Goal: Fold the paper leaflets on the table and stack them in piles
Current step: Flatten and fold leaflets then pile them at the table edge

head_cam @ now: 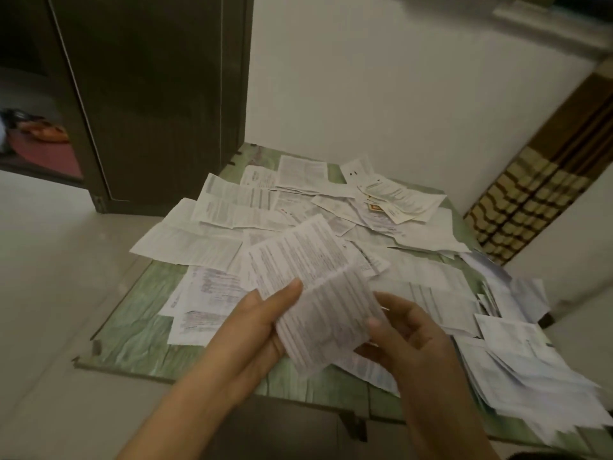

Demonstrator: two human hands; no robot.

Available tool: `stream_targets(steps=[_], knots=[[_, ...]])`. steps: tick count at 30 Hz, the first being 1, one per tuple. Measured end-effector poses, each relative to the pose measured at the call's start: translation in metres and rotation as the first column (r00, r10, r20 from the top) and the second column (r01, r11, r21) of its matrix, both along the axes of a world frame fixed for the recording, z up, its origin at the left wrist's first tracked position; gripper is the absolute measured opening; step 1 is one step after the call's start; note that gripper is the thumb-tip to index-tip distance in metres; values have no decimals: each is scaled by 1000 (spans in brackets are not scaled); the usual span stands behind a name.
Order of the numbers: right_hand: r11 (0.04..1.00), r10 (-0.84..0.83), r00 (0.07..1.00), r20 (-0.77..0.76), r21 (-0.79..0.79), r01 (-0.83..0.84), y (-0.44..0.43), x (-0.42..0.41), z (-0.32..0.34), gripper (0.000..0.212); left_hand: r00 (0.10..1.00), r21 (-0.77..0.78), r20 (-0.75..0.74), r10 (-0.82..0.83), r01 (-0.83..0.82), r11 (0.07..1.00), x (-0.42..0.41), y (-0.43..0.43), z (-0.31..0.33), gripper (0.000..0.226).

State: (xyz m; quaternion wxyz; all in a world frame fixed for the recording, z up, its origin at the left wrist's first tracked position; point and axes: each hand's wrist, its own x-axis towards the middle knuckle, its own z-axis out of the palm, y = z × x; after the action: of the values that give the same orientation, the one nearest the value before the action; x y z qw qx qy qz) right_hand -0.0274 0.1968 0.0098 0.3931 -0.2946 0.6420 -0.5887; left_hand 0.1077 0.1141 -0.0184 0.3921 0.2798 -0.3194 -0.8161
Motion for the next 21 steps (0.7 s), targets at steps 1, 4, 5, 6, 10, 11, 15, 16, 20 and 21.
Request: stream_targets(steps=[1, 4, 5, 6, 10, 11, 15, 16, 20, 21], knots=[[1000, 1, 988, -156, 16, 1, 1, -4, 1, 22, 999, -23, 29, -16, 16, 1000, 0, 1, -2, 34], [989, 129, 931, -340, 114, -95, 5, -15, 6, 32, 984, -79, 139, -109, 121, 990, -1, 6, -10, 39], [973, 200, 926, -320, 173, -150, 4, -15, 8, 33, 976, -99, 168, -138, 156, 983, -1, 7, -10, 38], [953, 258, 924, -282, 229, -196, 6, -15, 9, 31, 966, -111, 197, -166, 190, 976, -3, 10, -10, 35], [950, 265, 917, -298, 243, -196, 2, -12, 8, 16, 919, -253, 371, -135, 240, 937, -1, 9, -1, 26], [962, 233, 920, -315, 215, -170, 0, -13, 8, 16, 910, -293, 396, -122, 251, 923, -2, 6, 2, 23], [979, 164, 972, -169, 147, -140, -9, -21, 11, 13, 919, -280, 370, -134, 248, 927, -5, -11, 6, 19], [980, 157, 979, -129, 142, -138, -11, -24, 11, 13, 919, -280, 372, -132, 247, 928, -6, -14, 6, 21], [974, 200, 975, -94, 127, -187, -14, -34, 14, 30, 947, -232, 315, -59, 138, 963, -11, -16, 4, 29], [975, 204, 974, -98, 110, -193, -13, -35, 14, 35, 962, -187, 268, -53, 106, 977, -11, -15, 4, 28]])
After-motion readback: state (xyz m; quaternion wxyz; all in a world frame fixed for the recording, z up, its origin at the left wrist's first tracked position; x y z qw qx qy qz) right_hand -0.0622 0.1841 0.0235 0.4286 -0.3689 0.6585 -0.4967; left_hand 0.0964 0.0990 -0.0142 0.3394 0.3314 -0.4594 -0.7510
